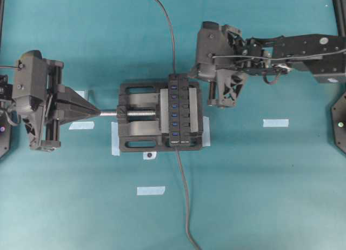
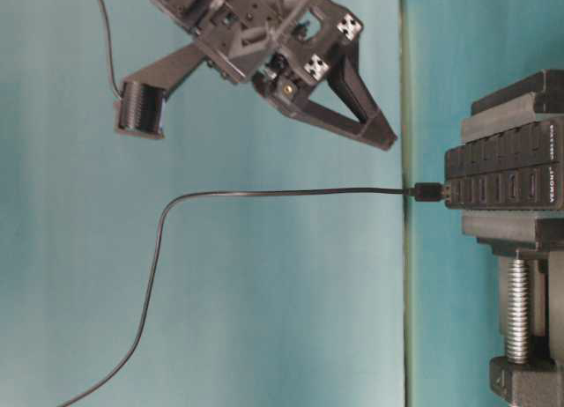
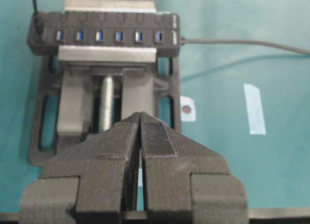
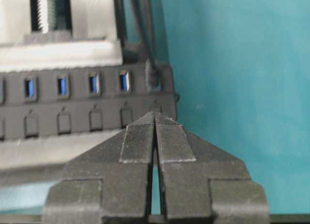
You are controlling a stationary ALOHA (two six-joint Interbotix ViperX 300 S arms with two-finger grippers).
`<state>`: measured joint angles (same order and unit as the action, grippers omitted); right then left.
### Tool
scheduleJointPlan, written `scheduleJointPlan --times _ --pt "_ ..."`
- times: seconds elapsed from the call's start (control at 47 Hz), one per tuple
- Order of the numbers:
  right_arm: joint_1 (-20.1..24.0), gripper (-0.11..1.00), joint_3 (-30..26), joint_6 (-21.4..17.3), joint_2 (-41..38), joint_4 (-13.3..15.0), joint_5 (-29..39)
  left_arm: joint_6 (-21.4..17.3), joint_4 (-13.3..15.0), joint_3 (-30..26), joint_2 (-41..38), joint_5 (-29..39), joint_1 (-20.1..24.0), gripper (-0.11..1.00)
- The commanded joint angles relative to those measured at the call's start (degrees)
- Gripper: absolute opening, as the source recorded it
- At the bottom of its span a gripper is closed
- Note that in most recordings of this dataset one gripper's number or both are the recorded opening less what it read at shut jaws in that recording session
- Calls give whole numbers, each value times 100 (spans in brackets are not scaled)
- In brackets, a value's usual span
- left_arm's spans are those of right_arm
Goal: Insert the USB into the second port from the front of the fixed hub.
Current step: 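Move the right gripper over the plugged-in black USB connector, then lower the open right gripper and close it on the USB plug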
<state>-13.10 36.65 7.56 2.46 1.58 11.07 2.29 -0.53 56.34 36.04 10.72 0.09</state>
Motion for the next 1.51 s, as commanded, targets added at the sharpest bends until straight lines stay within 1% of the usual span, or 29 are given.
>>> scheduleJointPlan --times 0.0,0.276,0.404,0.531,0.616,0.68,0.723,0.765,0.786,0.808,0.893,0.935,0.978,1.02,1.126,1.233,1.488 --pt "-18 2 -158 53 18 0 -62 0 0 -114 18 -18 -9 0" --pt "-26 2 -211 53 0 9 -70 0 -9 -105 18 -18 -9 0" --pt "-44 4 -229 26 -18 9 -26 -9 0 -105 18 -18 -9 0" --pt "-44 9 -229 26 -18 0 -18 -9 0 -105 9 -26 -9 0" --pt "-44 16 -246 35 -35 9 -18 -9 -9 -105 18 -18 -9 0" --pt "-44 24 -281 26 -53 0 -9 0 -9 -105 9 -18 -9 0" --pt "-44 32 -308 18 -79 0 0 0 0 -105 18 -18 -9 0" --pt "-44 42 -334 18 -97 0 9 -9 -9 -105 9 -18 -9 0" --pt "-44 48 -352 18 -105 0 26 0 0 -105 9 -26 -9 0" --pt "-44 56 -360 18 -114 9 26 -9 -9 -105 18 -26 -9 0" --pt "-35 79 -413 9 -158 9 44 -9 -9 -105 9 -18 -9 0" --pt "-26 88 -439 18 -176 0 44 0 -9 -105 9 -18 -9 0" --pt "-35 95 -466 18 -185 0 44 0 0 -105 9 -26 -9 0" --pt "-35 96 -483 18 -193 0 44 0 -9 -105 18 -18 -9 0" --pt "-35 91 -519 26 -211 0 44 0 -9 -105 18 -26 -18 0" --pt "-35 91 -554 26 -229 0 79 -9 0 -97 9 -18 -9 0" --pt "-9 91 -1002 53 -413 0 967 0 -9 -79 9 -26 -9 0"
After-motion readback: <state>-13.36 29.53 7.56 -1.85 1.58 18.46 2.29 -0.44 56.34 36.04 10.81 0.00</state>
